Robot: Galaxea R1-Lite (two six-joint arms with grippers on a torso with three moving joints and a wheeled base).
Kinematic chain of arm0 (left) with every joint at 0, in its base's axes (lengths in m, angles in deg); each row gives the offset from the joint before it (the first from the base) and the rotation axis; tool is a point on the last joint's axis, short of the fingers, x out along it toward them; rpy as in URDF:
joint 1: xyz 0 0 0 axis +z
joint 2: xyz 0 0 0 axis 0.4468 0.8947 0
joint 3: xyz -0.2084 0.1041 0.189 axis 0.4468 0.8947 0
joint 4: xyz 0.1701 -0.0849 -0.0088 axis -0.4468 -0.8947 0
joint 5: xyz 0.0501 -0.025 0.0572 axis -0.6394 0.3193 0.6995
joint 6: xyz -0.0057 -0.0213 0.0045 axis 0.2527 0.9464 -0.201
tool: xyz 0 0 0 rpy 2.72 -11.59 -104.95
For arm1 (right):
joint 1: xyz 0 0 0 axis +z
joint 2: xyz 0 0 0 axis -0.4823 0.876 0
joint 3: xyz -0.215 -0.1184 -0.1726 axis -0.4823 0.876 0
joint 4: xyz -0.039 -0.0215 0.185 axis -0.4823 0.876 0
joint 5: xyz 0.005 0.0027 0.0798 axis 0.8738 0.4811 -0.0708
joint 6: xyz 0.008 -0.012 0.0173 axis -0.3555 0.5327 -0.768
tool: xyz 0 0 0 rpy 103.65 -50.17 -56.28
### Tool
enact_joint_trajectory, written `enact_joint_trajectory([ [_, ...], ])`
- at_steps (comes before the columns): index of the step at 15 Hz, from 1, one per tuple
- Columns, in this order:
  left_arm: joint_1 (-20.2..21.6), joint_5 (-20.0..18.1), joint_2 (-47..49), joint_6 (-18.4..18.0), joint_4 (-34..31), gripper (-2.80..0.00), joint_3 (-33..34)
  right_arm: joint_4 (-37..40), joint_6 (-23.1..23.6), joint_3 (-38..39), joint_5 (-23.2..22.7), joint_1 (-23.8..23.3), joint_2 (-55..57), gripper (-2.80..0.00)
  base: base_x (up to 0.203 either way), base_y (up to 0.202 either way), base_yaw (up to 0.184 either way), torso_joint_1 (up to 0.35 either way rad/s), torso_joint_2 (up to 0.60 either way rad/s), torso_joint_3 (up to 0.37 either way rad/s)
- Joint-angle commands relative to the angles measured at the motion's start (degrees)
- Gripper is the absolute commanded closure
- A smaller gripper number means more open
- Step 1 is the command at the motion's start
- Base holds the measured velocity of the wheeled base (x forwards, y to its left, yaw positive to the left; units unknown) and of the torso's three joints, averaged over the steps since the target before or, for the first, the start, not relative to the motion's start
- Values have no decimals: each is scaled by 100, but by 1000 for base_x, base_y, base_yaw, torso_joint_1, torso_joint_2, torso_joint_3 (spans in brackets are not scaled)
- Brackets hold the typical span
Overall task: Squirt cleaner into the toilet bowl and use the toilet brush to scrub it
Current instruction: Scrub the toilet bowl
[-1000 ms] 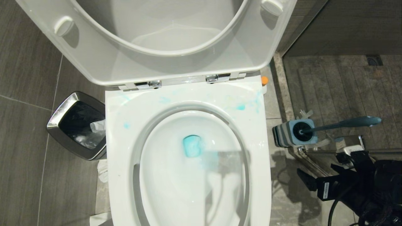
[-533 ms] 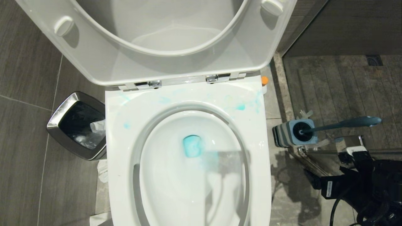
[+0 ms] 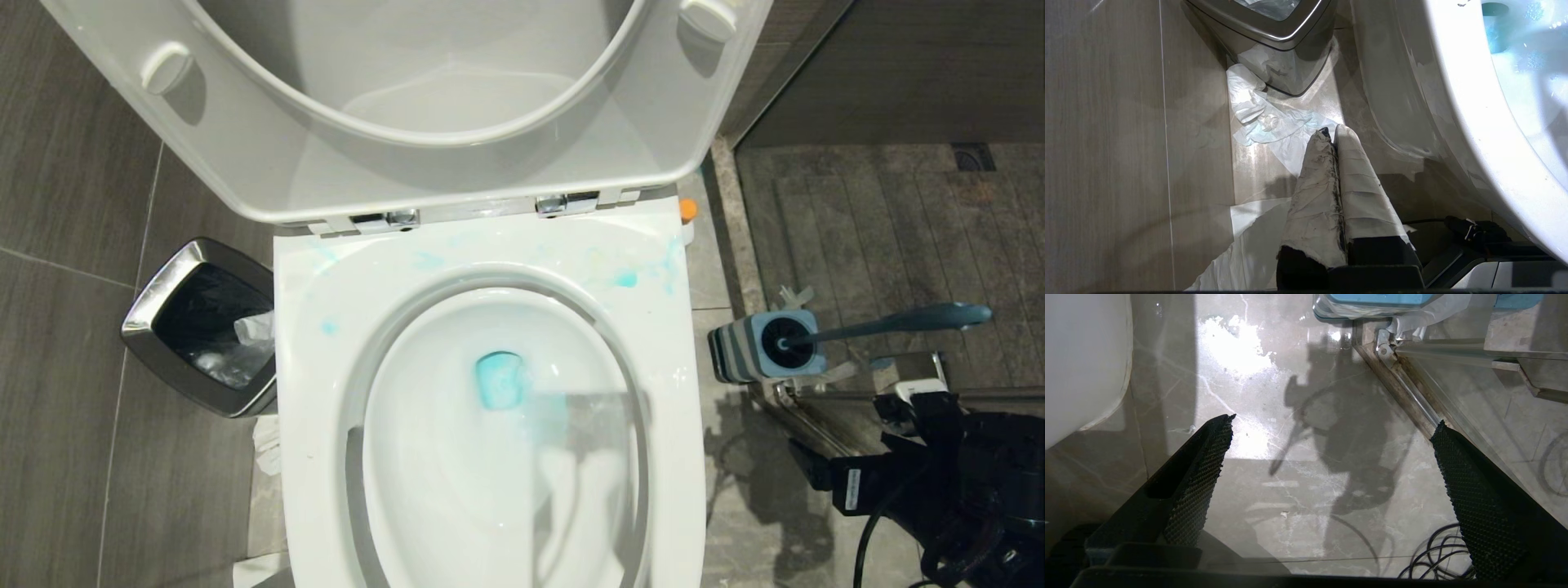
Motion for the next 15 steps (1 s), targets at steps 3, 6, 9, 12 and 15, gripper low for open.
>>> enact_joint_trajectory([
  [3, 2, 2, 0, -1, 1, 0, 0, -216, -213, 33, -51, 8, -94, 0, 0, 0, 0, 0, 0, 0],
  [6, 2, 2, 0, -1, 1, 0, 0, -234, -187, 30, -62, 25, -59, 0, 0, 0, 0, 0, 0, 0],
  [9, 2, 2, 0, -1, 1, 0, 0, -243, -196, -10, -19, 8, 129, 0, 0, 0, 0, 0, 0, 0],
  [12, 2, 2, 0, -1, 1, 0, 0, -413, -196, -84, 59, -90, 415, 0, 0, 0, 0, 0, 0, 0],
  [15, 2, 2, 9, -1, 1, 0, 0, -490, -162, -299, 190, -150, 539, 0, 0, 0, 0, 0, 0, 0],
])
